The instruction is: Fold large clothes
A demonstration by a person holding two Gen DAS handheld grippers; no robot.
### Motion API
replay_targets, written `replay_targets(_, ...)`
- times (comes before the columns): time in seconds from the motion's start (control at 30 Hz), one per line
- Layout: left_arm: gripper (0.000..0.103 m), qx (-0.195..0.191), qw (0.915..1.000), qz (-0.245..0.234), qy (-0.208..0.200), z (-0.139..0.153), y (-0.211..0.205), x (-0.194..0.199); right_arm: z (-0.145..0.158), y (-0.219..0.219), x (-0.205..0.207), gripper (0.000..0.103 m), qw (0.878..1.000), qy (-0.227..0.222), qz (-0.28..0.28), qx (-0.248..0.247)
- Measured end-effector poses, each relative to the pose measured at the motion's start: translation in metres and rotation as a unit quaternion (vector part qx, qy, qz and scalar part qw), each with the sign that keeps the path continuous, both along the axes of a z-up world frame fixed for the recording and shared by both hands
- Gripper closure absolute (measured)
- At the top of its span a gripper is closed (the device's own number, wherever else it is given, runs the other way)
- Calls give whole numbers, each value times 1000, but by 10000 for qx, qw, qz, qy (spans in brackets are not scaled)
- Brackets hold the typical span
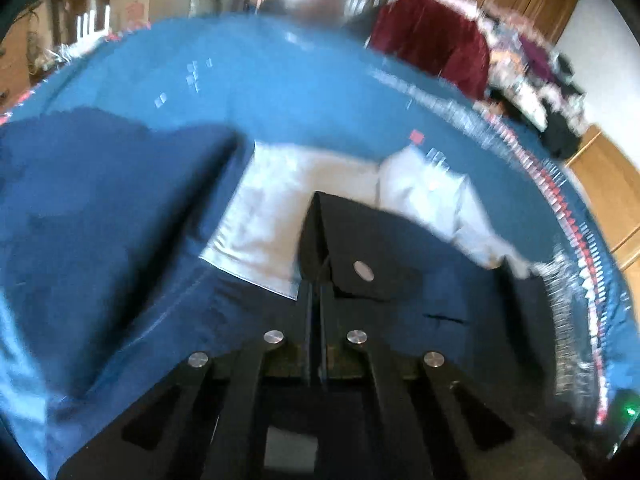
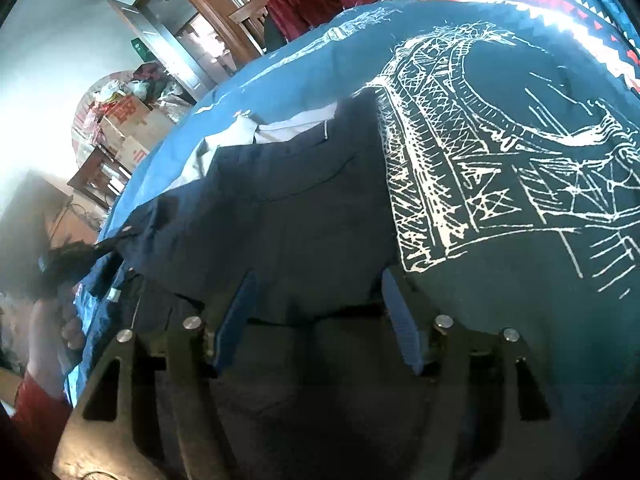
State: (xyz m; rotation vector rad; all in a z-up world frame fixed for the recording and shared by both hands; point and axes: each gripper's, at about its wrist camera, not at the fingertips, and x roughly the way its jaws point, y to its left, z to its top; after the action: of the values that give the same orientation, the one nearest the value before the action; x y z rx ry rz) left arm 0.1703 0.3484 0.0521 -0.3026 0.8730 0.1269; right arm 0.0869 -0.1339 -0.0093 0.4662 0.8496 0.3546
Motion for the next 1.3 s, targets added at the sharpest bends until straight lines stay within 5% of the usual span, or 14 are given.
replay_targets(0.17, 102, -95, 9984, 561, 61, -12, 46, -20, -13, -13, -2, 35, 9996, 233, -157, 96)
replay_targets(0.23, 102, -183, 9977, 509, 407, -34, 53, -15, -12, -15, -4, 35, 9994, 248, -156, 157)
replay_targets(0.37, 101, 22, 9990, 350, 267, -24, 46, -27, 4, -12, -10, 34, 9999, 59, -99, 4)
replay_targets(0.5, 73, 142, 9990, 204, 364, -20, 59, -43, 27, 7, -12, 34, 9997, -175, 61, -171)
replay_targets(0.53, 74, 142, 9987, 259, 419, -21, 66, -48, 33, 15, -13, 34, 9994, -241, 115, -210)
replay_targets(0.63, 80, -159, 9982, 492, 294, -10, 107, -76, 48, 55, -11, 34, 9976, -423, 462, -294)
replay_targets(0.73, 72, 222, 9935, 1099, 186, 5, 158, -103, 47, 112, 0, 34, 9936, -383, 988, -395)
replay_targets(0.97, 72, -49, 9640, 2658, 79, 16, 337, -152, 17, 233, 10, 34, 9769, -156, 1997, -745)
replay_targets(1.1, 72, -677, 9601, 2712, -59, 10, 396, -134, 4, 246, 9, 33, 9766, -117, 1948, -904)
replay_targets(1.3, 71, -411, 9709, 2301, -515, 39, 395, -86, 2, 250, 6, 32, 9758, -170, 1920, -1033)
